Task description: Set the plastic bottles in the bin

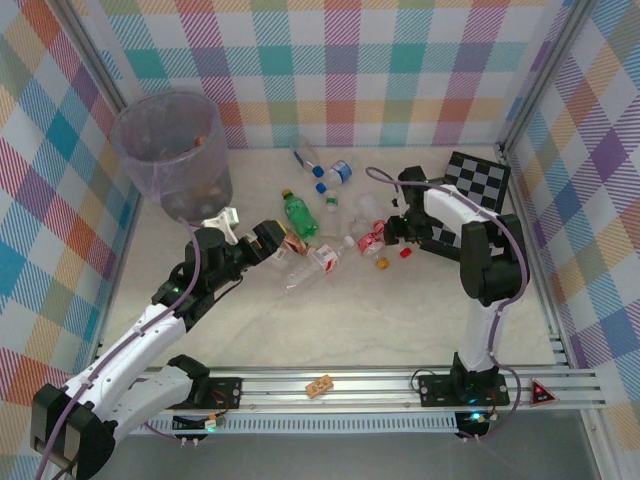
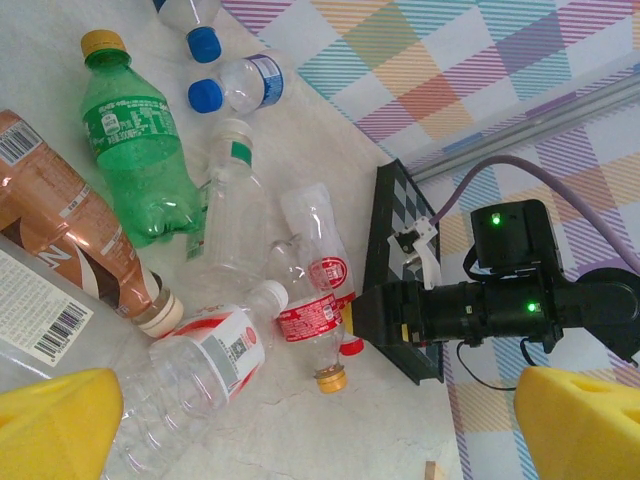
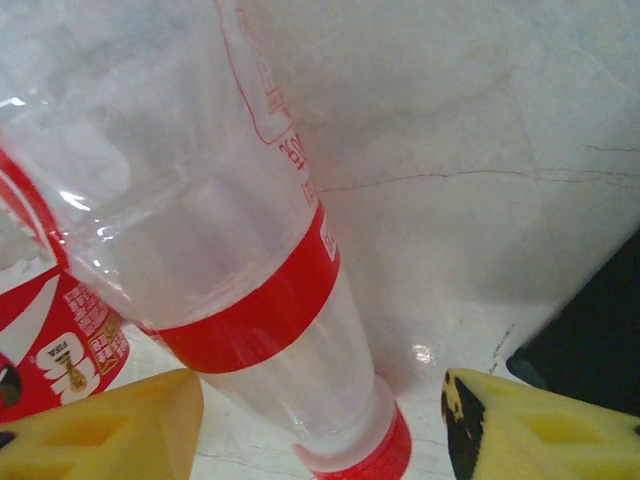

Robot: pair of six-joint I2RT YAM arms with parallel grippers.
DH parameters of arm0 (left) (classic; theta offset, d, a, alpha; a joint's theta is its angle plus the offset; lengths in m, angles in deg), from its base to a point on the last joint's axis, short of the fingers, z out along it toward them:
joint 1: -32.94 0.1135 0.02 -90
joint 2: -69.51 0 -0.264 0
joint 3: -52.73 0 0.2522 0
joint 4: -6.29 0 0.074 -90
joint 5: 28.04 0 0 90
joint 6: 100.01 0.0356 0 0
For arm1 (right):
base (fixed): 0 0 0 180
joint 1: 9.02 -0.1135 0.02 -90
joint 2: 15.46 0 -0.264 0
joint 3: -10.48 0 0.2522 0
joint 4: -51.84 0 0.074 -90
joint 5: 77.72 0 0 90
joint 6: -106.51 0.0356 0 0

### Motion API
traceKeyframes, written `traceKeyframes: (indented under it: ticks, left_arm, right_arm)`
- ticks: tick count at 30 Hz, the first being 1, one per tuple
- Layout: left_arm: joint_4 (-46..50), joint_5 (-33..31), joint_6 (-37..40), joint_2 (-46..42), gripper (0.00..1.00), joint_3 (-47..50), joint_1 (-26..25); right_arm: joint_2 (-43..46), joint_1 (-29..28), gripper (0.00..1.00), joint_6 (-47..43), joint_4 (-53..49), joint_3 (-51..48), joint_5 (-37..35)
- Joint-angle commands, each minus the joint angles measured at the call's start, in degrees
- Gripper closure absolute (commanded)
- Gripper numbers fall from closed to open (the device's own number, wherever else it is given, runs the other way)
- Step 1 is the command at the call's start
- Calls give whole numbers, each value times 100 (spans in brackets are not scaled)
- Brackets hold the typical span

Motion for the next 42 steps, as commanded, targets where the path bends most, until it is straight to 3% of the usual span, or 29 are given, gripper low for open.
traceKeyframes:
  ticks: [1,6,11,20,27,34,42]
  left_arm:
    - [-190,-43,-13,70,0,43,-63]
    - [-403,85,-69,354,0,31,-62]
    - [-436,108,-14,569,0,-115,-59]
    - [-303,36,107,687,0,-310,-59]
    - [-307,42,134,833,0,-408,-59]
    - [-355,55,102,836,0,-407,-58]
    - [-1084,338,-369,907,0,-244,-60]
  right_arm:
    - [-360,70,36,1,325,-6,332]
    - [-523,75,36,38,407,32,502]
    - [-509,67,29,20,300,153,679]
    - [-115,-83,33,34,131,165,523]
    - [-584,-81,33,179,267,295,424]
    - [-660,-81,44,333,438,208,515]
    - [309,-81,52,278,387,-12,469]
